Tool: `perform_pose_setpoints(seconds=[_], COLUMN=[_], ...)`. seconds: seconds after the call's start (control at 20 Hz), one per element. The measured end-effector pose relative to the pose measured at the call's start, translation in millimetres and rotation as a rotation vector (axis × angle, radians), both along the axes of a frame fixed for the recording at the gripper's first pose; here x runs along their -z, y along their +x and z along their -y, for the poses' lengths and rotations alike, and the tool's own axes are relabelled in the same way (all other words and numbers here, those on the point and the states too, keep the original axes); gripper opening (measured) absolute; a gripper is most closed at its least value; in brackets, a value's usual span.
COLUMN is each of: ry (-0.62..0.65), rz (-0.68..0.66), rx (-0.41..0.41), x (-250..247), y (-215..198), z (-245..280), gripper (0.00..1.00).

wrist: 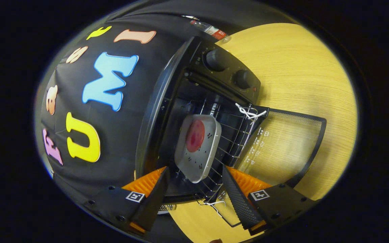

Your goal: Open the toaster oven, put the food inside, and close the toaster oven door.

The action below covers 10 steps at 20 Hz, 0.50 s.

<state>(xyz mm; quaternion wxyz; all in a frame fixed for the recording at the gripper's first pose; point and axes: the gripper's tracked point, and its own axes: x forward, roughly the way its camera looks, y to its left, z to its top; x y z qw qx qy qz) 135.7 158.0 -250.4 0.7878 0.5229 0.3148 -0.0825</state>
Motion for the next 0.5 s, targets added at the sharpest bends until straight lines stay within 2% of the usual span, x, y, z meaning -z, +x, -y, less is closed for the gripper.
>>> perform_pose_setpoints(seconds=[0.5], ry=[-0.295], rz=[0.045], rx=[-0.326], x=[-3.9], y=[-72.9], z=[-0.3], gripper=[0.98])
